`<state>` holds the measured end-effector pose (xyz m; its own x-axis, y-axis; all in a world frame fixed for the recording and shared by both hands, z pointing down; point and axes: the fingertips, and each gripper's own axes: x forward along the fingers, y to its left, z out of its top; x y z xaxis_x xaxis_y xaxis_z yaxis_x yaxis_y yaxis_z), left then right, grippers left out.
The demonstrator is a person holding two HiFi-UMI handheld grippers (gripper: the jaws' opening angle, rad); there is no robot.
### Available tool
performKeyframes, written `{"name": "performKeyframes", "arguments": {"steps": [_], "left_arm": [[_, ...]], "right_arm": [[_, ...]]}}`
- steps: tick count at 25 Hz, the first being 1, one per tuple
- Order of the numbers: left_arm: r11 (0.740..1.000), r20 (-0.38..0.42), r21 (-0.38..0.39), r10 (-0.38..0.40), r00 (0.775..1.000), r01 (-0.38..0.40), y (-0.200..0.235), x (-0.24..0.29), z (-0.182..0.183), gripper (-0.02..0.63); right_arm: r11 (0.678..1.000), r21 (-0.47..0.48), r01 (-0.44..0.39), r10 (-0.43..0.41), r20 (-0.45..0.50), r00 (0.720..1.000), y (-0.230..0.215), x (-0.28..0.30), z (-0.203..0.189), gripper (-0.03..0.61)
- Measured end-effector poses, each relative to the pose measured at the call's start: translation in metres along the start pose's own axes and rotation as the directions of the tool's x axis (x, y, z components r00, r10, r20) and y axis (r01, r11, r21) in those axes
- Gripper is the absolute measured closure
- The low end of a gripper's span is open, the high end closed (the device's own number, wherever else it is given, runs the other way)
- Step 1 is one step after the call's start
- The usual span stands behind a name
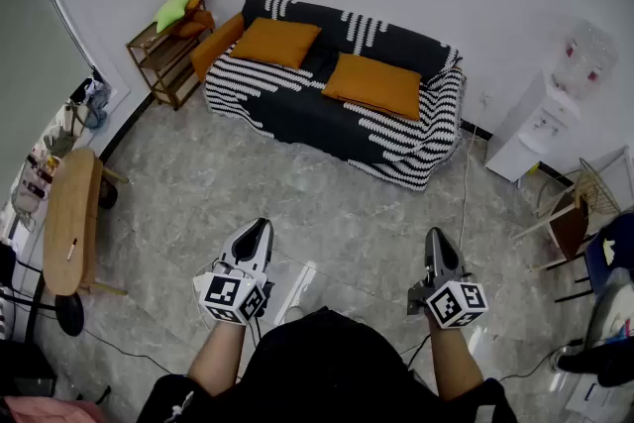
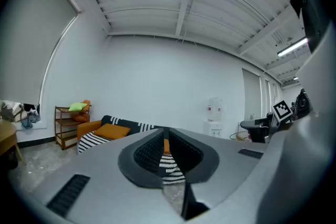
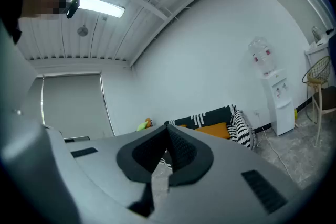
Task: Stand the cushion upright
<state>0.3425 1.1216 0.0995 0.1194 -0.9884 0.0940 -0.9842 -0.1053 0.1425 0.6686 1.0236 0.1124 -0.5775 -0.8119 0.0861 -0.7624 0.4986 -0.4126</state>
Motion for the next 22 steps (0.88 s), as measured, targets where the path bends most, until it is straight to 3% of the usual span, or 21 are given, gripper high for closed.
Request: {"name": "performKeyframes", "arguments": {"steps": [13, 18, 22], "left_arm": [[0.999, -0.006, 0.007, -0.045, 0.999, 0.045, -0.033, 0.021, 0.004, 0.574], [0.998, -0.013, 0.019, -0.057, 0.998, 0.057, -0.046, 0.027, 0.004, 0.573], [0.993, -0.027, 0.003, -0.118, 0.993, 0.118, -0.068, 0.03, 0.002, 0.571]], "right_arm": [[1.0, 0.027, -0.006, 0.006, 0.027, 1.0, -0.018, -0.009, 0.008, 0.549], [0.998, -0.052, 0.031, -0.029, 0.053, 0.998, -0.041, -0.021, 0.02, 0.549], [0.993, -0.11, 0.047, -0.038, 0.08, 0.996, -0.051, -0.035, 0.029, 0.545]]}}
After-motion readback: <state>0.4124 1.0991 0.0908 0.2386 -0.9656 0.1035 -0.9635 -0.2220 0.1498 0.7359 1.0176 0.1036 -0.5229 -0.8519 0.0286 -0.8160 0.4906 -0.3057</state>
